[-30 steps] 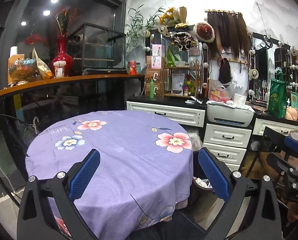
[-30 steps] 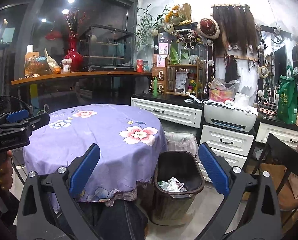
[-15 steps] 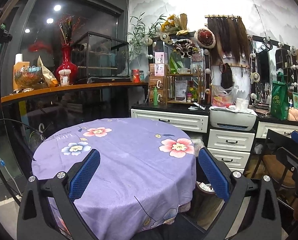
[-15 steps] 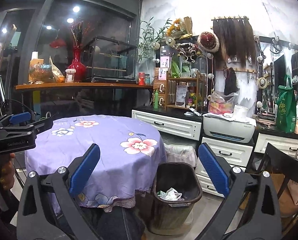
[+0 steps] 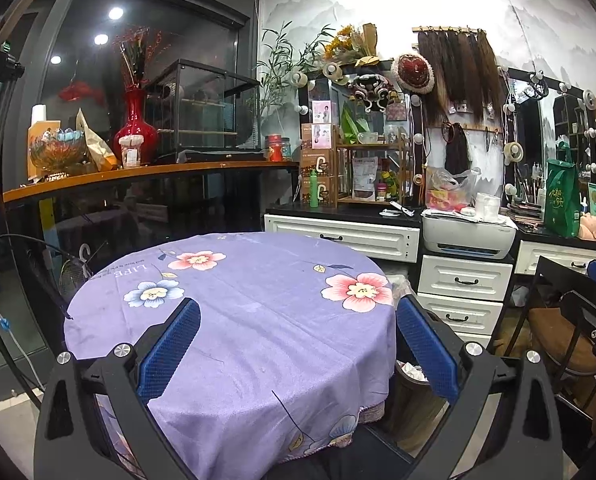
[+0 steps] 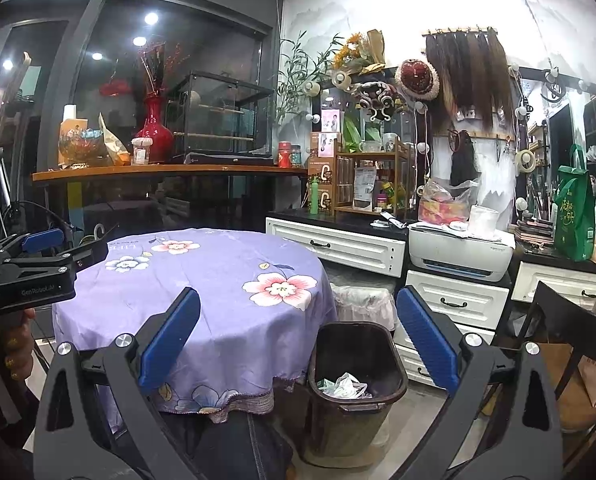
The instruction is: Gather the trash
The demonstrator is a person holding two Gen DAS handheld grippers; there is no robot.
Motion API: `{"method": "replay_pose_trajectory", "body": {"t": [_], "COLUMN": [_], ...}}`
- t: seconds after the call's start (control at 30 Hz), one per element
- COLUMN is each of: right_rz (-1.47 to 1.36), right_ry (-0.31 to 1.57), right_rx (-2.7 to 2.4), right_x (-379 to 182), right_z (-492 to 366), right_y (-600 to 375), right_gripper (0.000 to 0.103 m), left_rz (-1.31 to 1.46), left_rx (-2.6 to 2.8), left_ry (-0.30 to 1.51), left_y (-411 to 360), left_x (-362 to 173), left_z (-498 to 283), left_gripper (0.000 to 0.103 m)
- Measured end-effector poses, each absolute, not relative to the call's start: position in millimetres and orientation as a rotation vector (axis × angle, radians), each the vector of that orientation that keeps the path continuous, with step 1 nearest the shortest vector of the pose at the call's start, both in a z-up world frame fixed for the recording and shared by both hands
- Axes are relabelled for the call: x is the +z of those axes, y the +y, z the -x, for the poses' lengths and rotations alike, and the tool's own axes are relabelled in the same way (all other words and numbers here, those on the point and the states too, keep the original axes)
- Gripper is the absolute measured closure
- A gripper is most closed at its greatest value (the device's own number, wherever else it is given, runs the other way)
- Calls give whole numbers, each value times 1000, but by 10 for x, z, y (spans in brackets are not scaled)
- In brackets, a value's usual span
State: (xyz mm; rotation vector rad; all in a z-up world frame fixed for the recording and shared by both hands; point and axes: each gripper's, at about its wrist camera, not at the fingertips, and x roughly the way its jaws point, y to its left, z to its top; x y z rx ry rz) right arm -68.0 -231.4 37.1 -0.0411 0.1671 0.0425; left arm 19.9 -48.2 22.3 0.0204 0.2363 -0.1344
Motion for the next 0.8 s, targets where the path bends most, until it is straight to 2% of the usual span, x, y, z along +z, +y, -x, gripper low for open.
{"method": "replay_pose_trajectory", "body": {"t": [0.8], "right_rz": [40], "right_ry": [171], "right_rx": [49], "right_x": [380], "right_z": [675], "right_y": [-2271], "right_gripper": [6], "left_rz": [-34], "left_rx": [-138], "left_ry": [244], "left_y": [-500], "left_x": [178], "left_z": [-216], "left_gripper": [5]}}
